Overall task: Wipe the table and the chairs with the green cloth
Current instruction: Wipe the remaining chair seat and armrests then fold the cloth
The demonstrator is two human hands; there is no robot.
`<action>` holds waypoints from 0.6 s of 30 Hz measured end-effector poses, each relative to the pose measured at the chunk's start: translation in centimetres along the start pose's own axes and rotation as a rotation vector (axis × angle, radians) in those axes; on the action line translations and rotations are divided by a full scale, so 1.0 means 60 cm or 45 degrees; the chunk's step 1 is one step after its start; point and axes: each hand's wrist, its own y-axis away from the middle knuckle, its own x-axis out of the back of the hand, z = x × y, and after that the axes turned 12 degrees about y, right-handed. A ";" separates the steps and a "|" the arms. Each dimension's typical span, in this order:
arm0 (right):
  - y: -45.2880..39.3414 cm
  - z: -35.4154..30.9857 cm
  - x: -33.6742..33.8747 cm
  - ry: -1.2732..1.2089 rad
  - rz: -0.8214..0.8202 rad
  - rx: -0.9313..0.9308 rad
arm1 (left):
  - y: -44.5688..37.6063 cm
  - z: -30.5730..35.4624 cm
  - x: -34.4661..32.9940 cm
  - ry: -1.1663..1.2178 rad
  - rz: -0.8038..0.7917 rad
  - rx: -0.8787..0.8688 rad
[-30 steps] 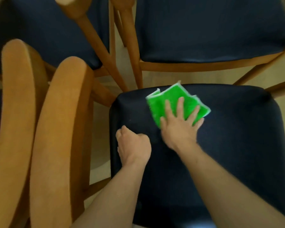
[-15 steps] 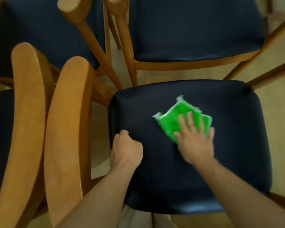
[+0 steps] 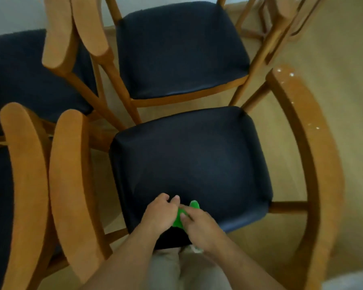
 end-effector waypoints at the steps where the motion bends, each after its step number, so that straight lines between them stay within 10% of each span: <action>1: 0.024 -0.003 0.026 -0.014 0.077 0.013 | 0.014 0.018 -0.007 -0.035 -0.066 -0.057; 10: 0.233 0.081 0.105 0.251 0.817 -0.307 | 0.162 0.141 -0.140 -0.275 -0.249 -0.824; 18: 0.346 0.195 0.073 0.217 1.252 -0.446 | 0.236 0.122 -0.253 -0.330 -0.523 -0.667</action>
